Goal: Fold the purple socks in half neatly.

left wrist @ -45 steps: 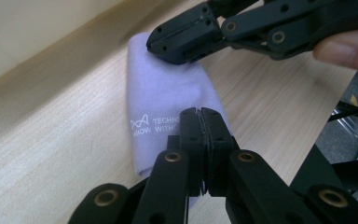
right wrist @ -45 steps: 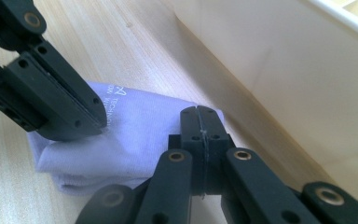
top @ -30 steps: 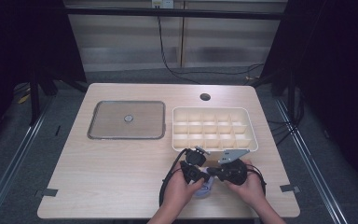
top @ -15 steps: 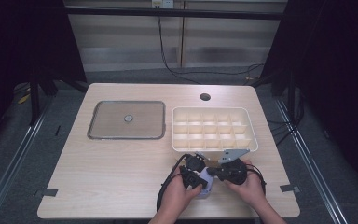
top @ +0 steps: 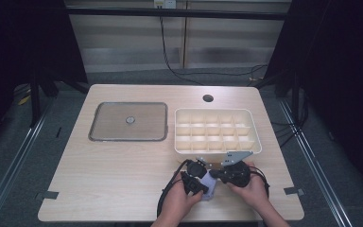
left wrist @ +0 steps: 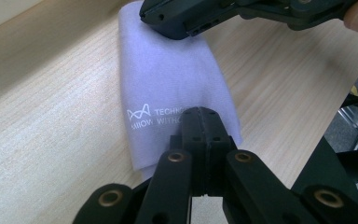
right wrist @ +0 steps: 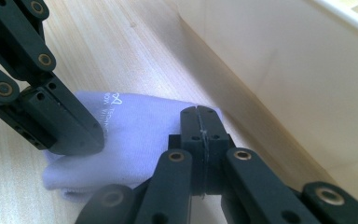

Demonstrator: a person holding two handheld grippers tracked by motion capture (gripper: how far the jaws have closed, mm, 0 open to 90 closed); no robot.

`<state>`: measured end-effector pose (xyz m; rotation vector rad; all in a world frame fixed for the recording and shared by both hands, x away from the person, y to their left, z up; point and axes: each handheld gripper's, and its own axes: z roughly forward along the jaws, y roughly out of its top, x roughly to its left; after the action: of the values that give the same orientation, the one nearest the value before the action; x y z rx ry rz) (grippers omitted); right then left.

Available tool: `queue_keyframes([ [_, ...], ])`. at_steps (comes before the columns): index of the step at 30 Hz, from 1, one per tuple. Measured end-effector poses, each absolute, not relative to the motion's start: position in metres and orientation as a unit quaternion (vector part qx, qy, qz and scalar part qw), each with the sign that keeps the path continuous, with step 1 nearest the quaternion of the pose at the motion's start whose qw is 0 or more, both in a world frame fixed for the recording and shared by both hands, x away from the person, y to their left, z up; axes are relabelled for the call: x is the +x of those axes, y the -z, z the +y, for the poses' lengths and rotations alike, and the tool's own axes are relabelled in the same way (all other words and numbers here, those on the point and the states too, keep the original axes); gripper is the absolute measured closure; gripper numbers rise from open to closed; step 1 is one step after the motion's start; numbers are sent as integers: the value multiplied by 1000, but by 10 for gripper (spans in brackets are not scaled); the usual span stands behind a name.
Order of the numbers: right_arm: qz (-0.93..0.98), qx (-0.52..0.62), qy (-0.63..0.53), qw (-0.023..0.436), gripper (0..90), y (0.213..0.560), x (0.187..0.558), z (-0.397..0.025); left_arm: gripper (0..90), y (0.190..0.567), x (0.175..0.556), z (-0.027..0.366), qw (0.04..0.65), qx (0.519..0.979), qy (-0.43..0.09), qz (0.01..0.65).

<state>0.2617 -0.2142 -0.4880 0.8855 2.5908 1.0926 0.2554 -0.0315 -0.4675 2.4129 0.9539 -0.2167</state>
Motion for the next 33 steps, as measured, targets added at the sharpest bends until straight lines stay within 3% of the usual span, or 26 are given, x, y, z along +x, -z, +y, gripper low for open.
queue_keyframes([
  [17, 875, 297, -366, 109, 900, 489, 264, -211, 900, 470, 249, -33, 272, 891, 62, 359],
  [25, 876, 287, -373, 108, 900, 489, 263, -211, 900, 474, 253, -27, 296, 872, 110, 375],
  [33, 872, 293, -377, 105, 877, 486, 261, -216, 874, 469, 256, -25, 303, 875, 106, 361],
])
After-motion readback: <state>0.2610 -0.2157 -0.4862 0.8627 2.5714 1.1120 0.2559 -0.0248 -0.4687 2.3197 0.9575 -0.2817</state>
